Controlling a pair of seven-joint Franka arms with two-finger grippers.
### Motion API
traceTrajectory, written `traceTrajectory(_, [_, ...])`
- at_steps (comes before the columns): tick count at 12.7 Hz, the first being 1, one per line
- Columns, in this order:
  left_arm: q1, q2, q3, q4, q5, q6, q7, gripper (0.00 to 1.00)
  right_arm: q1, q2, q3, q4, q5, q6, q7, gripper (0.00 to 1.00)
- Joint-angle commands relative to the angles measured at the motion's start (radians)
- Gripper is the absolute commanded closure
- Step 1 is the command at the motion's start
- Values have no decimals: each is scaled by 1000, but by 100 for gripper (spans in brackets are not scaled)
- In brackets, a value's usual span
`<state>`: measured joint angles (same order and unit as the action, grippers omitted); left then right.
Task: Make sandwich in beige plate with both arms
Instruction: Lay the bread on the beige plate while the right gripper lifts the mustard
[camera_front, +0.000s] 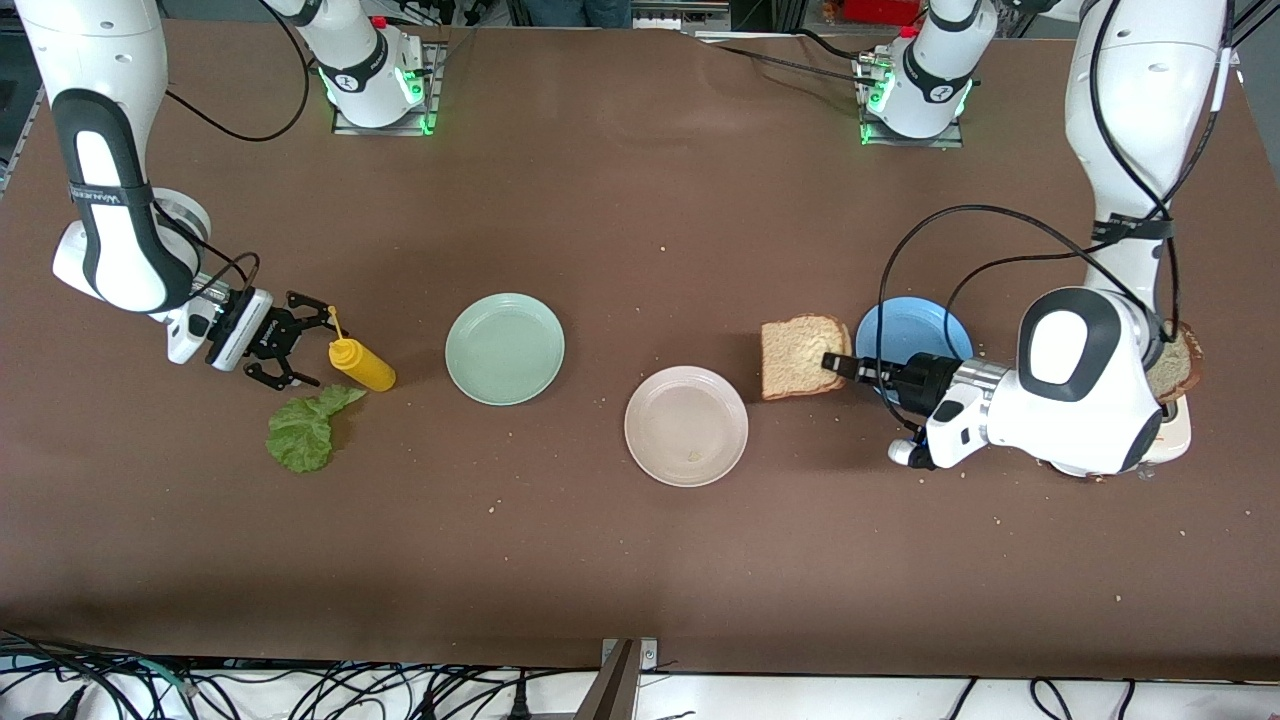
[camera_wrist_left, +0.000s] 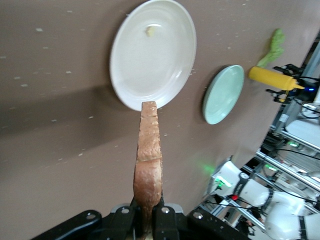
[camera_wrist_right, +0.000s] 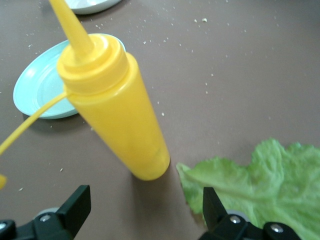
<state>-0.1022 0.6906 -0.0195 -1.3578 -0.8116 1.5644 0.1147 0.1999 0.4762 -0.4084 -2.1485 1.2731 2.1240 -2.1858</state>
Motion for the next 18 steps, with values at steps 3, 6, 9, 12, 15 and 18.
traceTrajectory(3, [-106,88,10,32,-110,196,43,100,-5,108,9,105,103,-128,-43,1])
traceTrajectory(6, [-162,130,10,34,-170,331,76,100,7,113,16,111,120,-128,-38,1])
traceTrajectory(9, [-186,144,9,34,-224,391,77,100,6,119,34,111,140,-128,-38,1])
traceTrajectory(12, [-209,150,10,26,-251,422,77,100,9,119,52,111,164,-127,-31,1])
traceTrajectory(15, [-221,153,10,20,-305,465,77,92,9,122,57,111,169,-128,-22,46])
traceTrajectory(18, [-221,184,10,22,-307,497,77,2,9,133,57,145,158,-127,-22,100])
